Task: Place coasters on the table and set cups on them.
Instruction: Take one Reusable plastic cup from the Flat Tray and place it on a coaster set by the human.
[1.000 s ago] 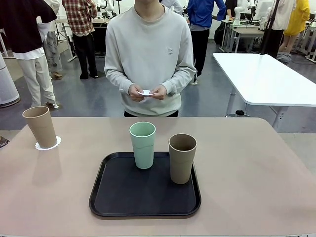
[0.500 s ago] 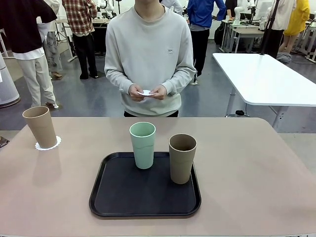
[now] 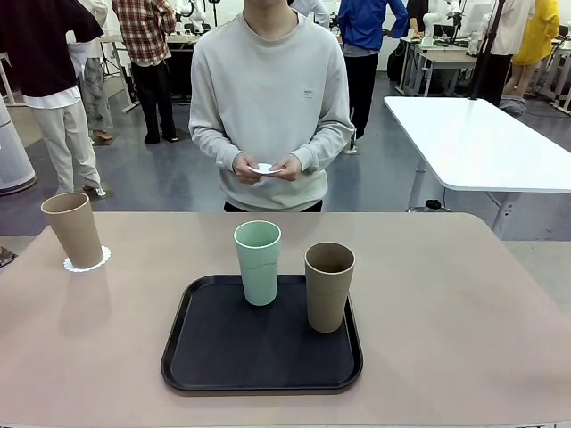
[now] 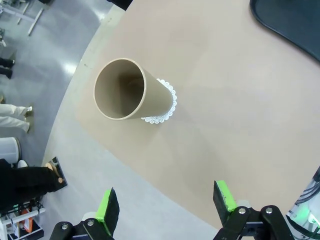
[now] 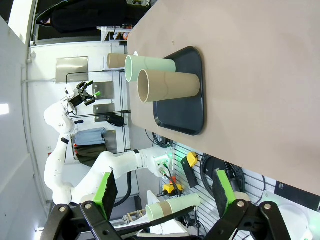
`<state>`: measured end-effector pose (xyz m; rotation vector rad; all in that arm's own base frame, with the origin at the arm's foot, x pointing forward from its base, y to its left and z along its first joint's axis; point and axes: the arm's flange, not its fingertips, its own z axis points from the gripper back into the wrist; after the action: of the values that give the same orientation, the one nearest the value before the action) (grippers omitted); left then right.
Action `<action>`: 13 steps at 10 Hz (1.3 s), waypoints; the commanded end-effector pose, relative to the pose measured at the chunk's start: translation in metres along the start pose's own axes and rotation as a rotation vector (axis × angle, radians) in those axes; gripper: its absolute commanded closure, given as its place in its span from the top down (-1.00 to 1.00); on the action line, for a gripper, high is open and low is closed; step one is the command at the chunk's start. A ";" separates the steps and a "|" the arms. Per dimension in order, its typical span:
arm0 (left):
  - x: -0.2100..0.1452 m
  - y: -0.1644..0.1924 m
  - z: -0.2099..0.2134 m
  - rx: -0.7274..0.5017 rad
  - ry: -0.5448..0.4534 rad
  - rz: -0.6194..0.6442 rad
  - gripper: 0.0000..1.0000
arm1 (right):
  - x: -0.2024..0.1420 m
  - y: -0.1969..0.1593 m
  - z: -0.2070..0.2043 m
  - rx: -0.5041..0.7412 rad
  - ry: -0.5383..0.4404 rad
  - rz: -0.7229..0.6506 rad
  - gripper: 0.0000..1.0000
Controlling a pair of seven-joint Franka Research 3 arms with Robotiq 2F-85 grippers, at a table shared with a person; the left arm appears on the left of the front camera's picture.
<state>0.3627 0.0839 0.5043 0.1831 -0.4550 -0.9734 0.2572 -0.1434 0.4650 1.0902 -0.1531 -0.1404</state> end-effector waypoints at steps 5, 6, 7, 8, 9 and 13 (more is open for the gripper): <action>-0.022 -0.065 0.004 -0.303 0.126 0.409 1.00 | 0.001 0.000 0.001 0.017 -0.002 0.008 1.00; -0.032 -0.076 0.005 -0.315 0.175 0.448 1.00 | 0.001 0.000 0.001 0.017 -0.002 0.008 1.00; -0.040 -0.087 0.002 -0.346 0.213 0.450 1.00 | 0.001 0.000 0.001 0.017 -0.002 0.008 1.00; -0.051 -0.100 -0.003 -0.327 0.215 0.395 1.00 | 0.001 0.000 0.001 0.017 -0.002 0.008 1.00; -0.027 -0.052 0.003 -0.348 0.196 0.416 1.00 | 0.001 0.000 0.001 0.017 -0.002 0.008 1.00; -0.096 -0.007 0.035 -0.935 -0.149 0.531 1.00 | 0.001 0.000 0.001 0.017 -0.002 0.008 1.00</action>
<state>0.2869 0.1175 0.4880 -0.4388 -0.1443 -0.6266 0.2572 -0.1436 0.4649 1.0904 -0.1533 -0.1412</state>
